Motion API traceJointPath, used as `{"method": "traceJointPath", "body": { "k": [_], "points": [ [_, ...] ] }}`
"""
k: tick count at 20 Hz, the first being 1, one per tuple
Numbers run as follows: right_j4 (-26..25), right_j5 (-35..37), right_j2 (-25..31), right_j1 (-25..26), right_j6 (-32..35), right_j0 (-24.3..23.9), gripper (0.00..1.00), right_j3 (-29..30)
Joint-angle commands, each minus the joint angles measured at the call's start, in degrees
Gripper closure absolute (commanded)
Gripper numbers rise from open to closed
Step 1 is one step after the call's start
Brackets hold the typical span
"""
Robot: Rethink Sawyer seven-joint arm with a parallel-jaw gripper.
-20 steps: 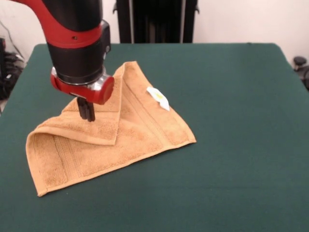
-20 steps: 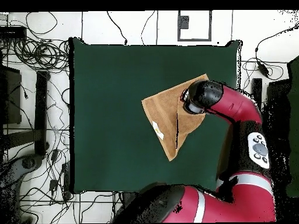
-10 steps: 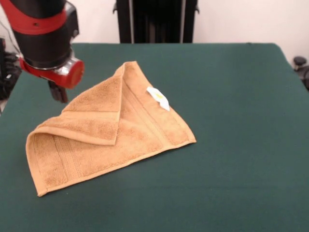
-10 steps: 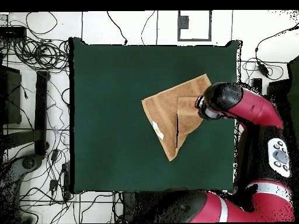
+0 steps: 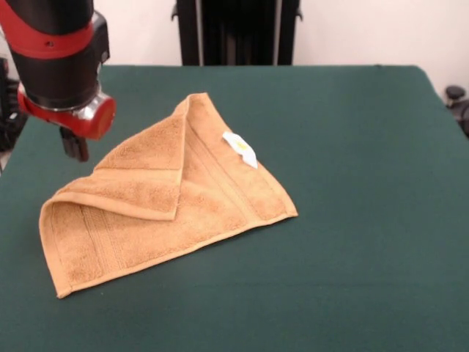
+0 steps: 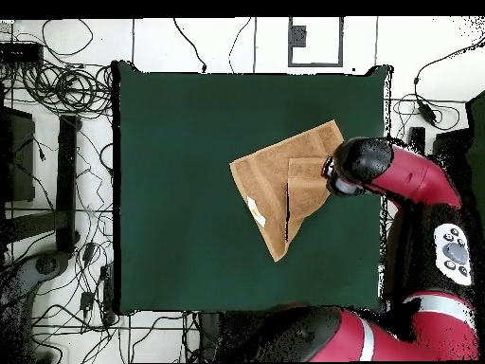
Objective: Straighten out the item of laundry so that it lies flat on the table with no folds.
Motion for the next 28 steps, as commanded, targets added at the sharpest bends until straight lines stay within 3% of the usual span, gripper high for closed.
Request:
{"method": "traceJointPath", "body": {
  "k": [1, 5, 12, 18, 24, 28],
  "points": [
    [-3.6, -16.56, 9.53, 6.16, -0.57, 1.27, 1.0, 8.02],
    [-6.65, -26.01, 4.17, 6.99, 7.46, 5.25, 1.0, 7.17],
    [-3.41, -23.97, 4.72, 8.66, 8.25, 4.64, 1.0, 7.59],
    [1.63, -17.25, 9.64, 9.67, 6.64, 1.54, 1.0, 9.19],
    [4.06, -13.02, 9.23, 9.47, 6.19, 2.26, 1.0, 9.34],
    [5.58, -1.64, 9.73, 11.18, 2.23, 1.84, 1.0, 5.71]
  ]
}}
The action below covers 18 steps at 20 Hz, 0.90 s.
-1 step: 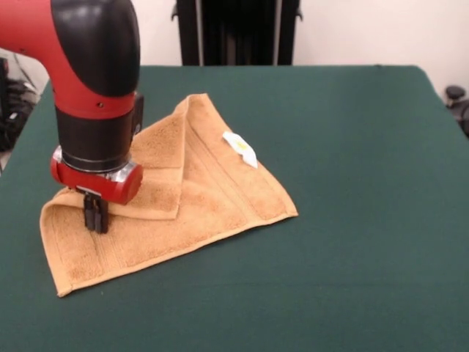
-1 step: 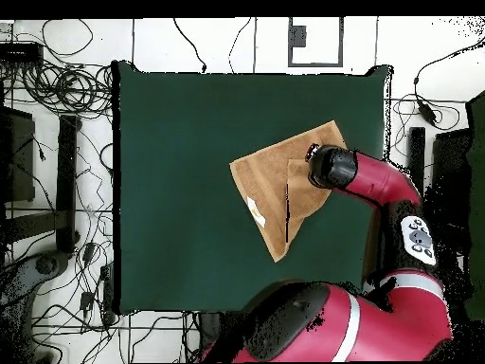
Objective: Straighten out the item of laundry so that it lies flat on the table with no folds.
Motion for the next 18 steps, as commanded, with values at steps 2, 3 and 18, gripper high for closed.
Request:
{"method": "traceJointPath", "body": {
  "k": [2, 3, 18],
  "points": [
    [3.75, 23.56, 8.05, 6.18, 0.0, 0.63, 1.0, 2.66],
    [3.98, 25.76, 8.41, 6.73, -0.83, 0.27, 1.0, 1.62],
    [4.97, 46.13, 8.95, 9.98, -3.54, -0.36, 1.0, -5.06]
  ]
}}
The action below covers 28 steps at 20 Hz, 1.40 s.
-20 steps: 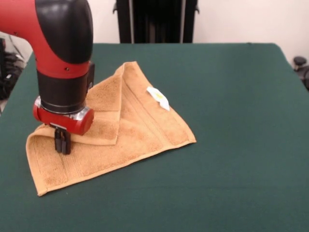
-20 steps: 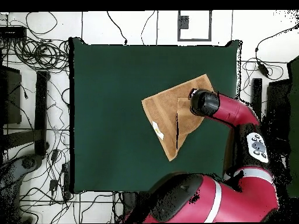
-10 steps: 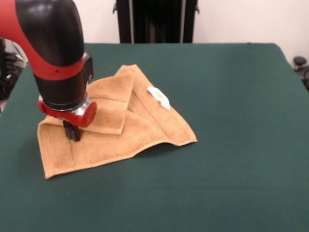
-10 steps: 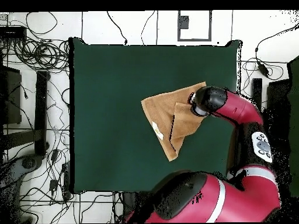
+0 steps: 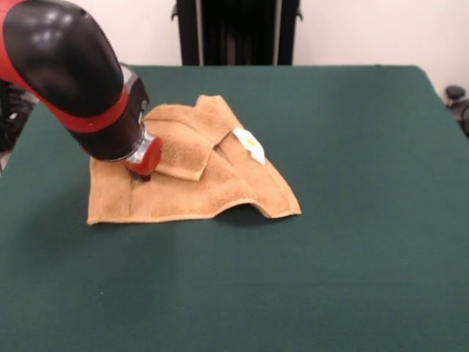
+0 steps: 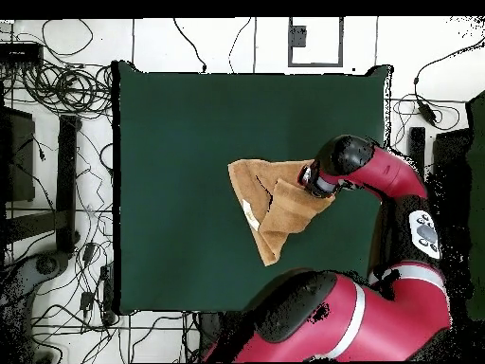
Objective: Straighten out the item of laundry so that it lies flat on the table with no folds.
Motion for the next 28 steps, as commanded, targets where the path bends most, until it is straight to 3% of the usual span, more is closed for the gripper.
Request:
{"method": "traceJointPath", "body": {
  "k": [1, 10, 28],
  "points": [
    [0.91, 11.92, 8.62, 5.21, -3.87, 1.16, 1.0, 1.92],
    [-0.3, 15.05, 8.27, 3.75, -5.64, 1.26, 1.0, 1.65],
    [-0.26, 26.77, 8.99, -5.94, -6.75, -2.65, 1.0, 12.74]
  ]
}}
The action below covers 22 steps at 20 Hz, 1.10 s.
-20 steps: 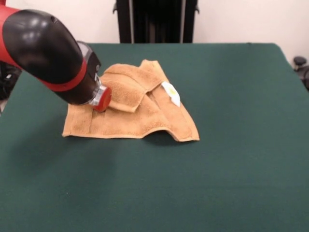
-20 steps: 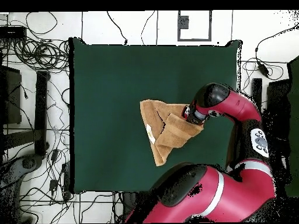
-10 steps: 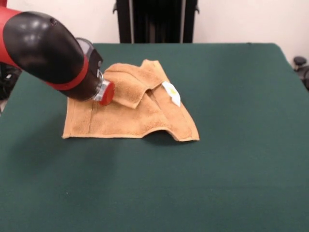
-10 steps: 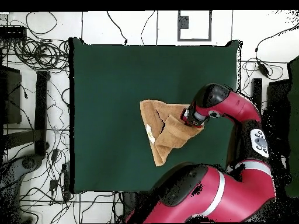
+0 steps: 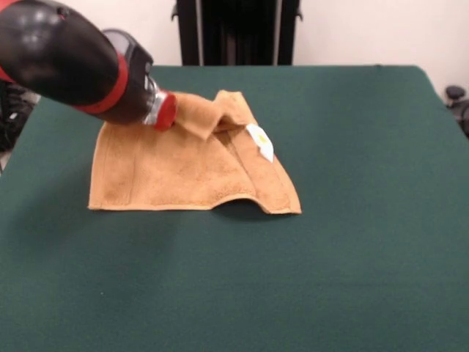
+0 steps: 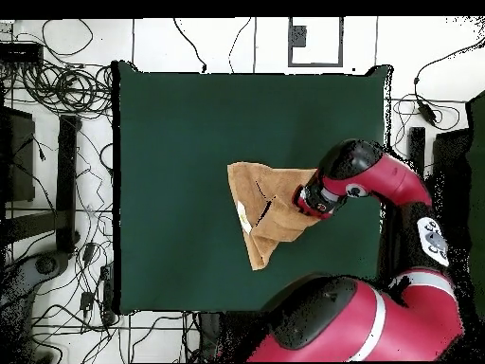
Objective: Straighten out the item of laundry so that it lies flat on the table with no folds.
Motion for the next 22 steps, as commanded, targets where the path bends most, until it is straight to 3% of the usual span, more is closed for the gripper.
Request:
{"method": "traceJointPath", "body": {
  "k": [1, 15, 22],
  "points": [
    [-0.18, 8.76, 6.86, -4.34, -6.86, -0.25, 1.0, 9.48],
    [-3.65, 8.11, 7.57, -2.5, -8.49, -0.32, 1.0, 6.22],
    [-3.79, 5.54, 7.85, -3.53, -7.79, -0.58, 1.0, 8.43]
  ]
}}
